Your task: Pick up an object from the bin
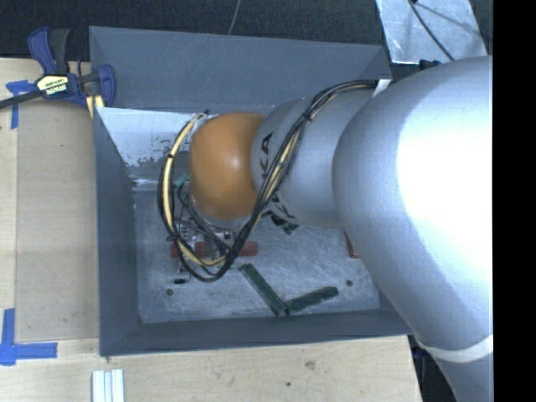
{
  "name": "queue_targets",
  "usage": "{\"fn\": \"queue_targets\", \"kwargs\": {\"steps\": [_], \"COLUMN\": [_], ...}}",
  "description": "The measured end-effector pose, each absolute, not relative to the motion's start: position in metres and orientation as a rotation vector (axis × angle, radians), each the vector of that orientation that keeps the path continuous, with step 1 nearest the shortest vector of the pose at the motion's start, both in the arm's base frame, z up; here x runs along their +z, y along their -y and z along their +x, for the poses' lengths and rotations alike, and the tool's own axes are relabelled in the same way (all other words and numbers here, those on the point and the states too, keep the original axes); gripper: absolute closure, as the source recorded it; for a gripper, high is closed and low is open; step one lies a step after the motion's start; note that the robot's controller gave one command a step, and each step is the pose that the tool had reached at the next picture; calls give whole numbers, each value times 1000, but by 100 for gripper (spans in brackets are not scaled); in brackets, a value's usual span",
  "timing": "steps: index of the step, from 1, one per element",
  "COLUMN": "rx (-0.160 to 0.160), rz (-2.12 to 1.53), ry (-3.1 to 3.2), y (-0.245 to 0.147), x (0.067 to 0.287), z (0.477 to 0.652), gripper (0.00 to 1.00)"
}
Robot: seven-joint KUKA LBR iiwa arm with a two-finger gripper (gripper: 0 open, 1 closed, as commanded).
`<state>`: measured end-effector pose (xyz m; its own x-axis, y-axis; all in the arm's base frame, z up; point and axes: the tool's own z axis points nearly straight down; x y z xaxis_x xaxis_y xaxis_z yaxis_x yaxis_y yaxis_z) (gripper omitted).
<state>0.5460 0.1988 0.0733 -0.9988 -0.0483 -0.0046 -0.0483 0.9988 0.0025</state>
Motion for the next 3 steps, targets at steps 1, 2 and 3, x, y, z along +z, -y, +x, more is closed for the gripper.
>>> {"fn": "queue_targets", "kwargs": {"steps": [1, 2, 3], "rx": [3, -7, 2], "rz": [-78, 83, 49], "ry": [-3140, -3145, -3136], "y": [-154, -148, -150], "x": [79, 130, 215], "z": [543, 518, 546], "gripper": [100, 100, 100]}}
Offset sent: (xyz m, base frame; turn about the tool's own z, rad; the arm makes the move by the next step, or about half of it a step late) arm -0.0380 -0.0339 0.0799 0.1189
